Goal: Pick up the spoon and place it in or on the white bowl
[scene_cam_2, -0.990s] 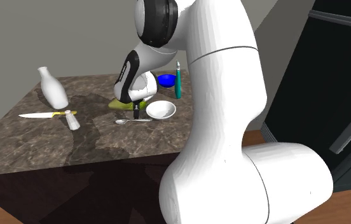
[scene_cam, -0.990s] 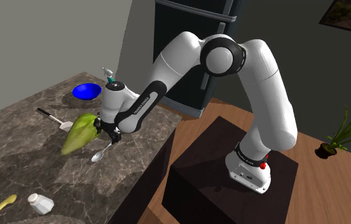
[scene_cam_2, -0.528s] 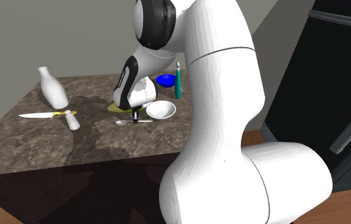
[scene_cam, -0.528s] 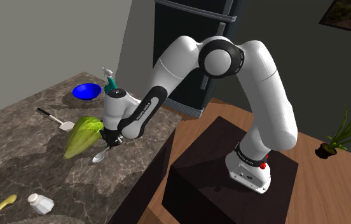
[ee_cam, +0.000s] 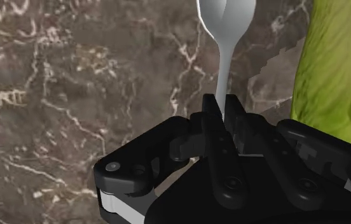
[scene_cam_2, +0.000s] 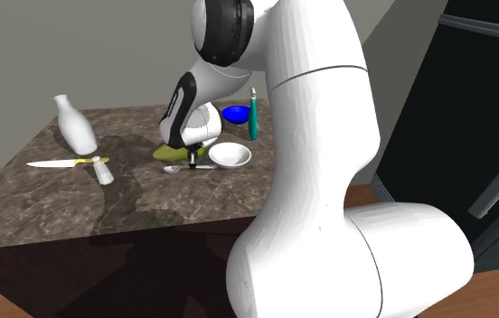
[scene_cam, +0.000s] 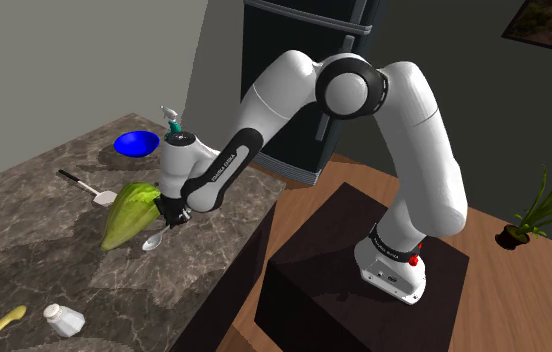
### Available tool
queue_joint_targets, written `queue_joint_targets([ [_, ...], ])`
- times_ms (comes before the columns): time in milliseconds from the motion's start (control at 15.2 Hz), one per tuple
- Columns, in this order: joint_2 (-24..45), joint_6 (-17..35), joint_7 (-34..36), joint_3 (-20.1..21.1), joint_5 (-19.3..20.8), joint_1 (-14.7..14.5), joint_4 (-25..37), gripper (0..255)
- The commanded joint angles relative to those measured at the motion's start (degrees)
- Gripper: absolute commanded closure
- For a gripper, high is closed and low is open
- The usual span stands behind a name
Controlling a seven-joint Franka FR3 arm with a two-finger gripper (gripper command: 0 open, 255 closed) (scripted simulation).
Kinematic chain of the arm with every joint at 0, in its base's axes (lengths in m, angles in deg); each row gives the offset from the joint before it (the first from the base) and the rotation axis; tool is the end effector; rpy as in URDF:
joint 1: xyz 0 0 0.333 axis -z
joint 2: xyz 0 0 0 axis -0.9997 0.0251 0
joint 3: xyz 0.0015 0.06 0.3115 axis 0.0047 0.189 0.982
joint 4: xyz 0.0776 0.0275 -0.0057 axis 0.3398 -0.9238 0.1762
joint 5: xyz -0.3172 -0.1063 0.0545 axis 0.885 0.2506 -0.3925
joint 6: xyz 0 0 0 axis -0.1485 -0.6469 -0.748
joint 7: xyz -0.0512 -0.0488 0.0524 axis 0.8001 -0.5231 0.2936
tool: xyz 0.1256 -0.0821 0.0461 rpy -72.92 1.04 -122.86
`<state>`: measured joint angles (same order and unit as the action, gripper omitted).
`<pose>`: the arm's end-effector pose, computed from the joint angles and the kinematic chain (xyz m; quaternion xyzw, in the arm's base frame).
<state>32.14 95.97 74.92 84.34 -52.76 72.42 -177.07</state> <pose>0.5375 0.3288 0.1410 -0.7818 0.6149 0.0092 0.1034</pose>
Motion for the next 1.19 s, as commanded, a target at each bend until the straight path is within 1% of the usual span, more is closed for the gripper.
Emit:
queue_joint_targets([
  [0, -1.42, -0.74, -0.18, 0.46, -0.29, 0.46, -0.72, 255],
  [1122, -11.74, -9.11, -1.77, 4.30, -3.56, 3.47, -2.73, 255],
])
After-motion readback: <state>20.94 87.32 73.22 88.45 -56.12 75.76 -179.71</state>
